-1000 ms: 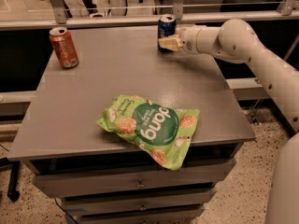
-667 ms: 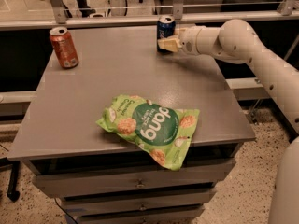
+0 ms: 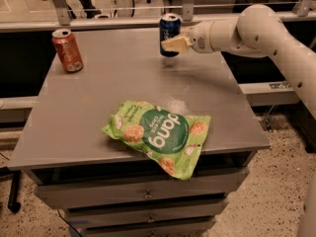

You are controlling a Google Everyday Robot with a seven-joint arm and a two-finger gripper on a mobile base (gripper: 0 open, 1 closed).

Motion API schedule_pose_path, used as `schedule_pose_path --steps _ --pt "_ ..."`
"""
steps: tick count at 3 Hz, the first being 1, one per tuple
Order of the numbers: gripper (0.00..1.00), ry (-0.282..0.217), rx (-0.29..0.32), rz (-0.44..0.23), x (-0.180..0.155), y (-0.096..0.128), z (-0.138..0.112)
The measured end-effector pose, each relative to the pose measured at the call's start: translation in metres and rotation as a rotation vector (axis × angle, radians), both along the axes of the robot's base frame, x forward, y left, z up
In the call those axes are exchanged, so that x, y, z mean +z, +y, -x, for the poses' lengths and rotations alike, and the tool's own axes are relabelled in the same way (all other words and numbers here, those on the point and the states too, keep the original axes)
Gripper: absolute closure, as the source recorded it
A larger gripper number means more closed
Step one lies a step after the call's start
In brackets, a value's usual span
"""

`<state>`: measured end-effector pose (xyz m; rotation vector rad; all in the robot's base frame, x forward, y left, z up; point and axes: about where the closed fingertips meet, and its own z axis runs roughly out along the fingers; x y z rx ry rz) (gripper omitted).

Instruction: Move pepsi can near green rice chip bag

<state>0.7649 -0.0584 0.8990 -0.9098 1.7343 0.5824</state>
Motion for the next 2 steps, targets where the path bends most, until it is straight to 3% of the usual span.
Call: schedule_pose_path --steps 1,2 --pt "1.0 0.0 0.0 0.0 0.0 0.0001 0.0" --pt "1.0 -0.004 0.053 -0.002 0.003 0.0069 0.0056"
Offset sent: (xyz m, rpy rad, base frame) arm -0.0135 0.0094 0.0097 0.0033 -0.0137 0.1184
